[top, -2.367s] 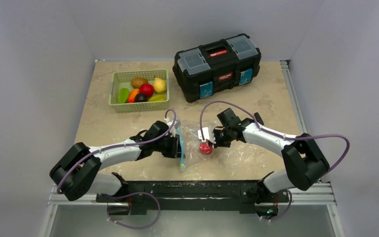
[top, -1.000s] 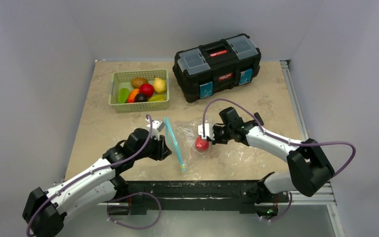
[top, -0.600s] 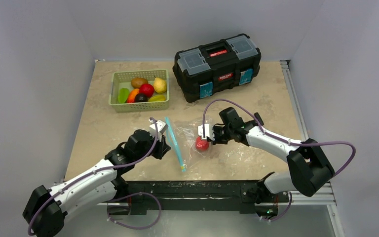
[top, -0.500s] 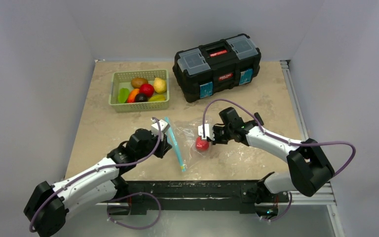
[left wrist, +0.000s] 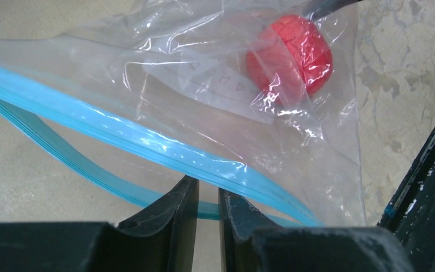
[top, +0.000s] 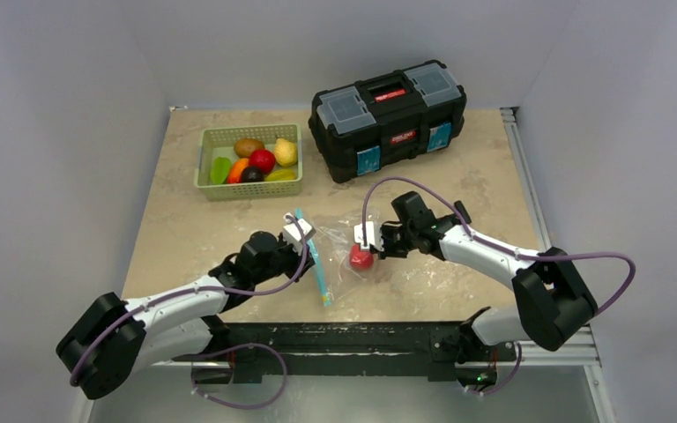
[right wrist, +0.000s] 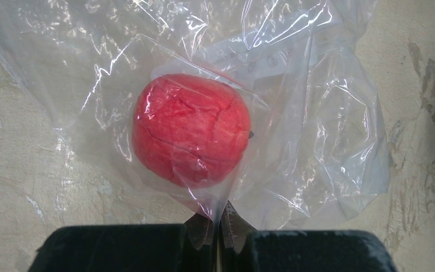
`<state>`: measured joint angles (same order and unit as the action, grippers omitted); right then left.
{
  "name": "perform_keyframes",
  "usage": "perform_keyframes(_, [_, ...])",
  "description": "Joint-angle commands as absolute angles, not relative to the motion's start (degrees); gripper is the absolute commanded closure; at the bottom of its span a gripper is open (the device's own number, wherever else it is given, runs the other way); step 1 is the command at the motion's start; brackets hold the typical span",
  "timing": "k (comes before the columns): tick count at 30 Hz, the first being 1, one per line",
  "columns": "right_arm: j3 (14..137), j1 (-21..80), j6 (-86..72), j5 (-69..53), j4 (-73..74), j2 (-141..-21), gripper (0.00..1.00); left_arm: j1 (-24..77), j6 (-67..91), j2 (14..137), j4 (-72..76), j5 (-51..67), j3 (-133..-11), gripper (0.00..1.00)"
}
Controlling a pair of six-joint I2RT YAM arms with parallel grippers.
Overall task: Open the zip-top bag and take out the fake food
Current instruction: Adjust the fake fruit in the zipper food storage bag.
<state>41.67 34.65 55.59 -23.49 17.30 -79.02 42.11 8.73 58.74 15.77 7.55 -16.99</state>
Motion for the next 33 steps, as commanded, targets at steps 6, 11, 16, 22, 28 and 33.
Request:
perform_keyframes(6, [42.21,34.59,56.4,-25.16,17.81,-79.07,1.0,42.96,5.96,62.77,30.42,11.51,-13.98,0.78])
perform_keyframes(11, [42.19,34.57,56.38,-25.32,17.97,-79.18,1.0,43.07,5.37,65.04,33.72,13.05,-13.5,0.73])
perform_keyframes(16, [42.35,34.63,56.37,-25.69,18.15,-79.15,1.0,43.07,4.88,66.23,42.59,13.15,-10.2,0.56])
perform_keyframes(22, [42.58,34.61,56.37,-26.31,18.34,-79.44,1.0,43.11,3.51,66.48,40.36,13.49,-11.27,0.46])
perform_keyframes(28, [43.14,34.61,55.37,-27.68,18.2,-79.82,1.0,43.07,3.2,68.63,41.69,15.76,-11.48,0.44])
perform_keyframes(33, [43.48,34.61,54.57,-29.05,18.37,-80.23,1.0,43.27,3.84,70.83,44.3,18.2,-11.58,0.44])
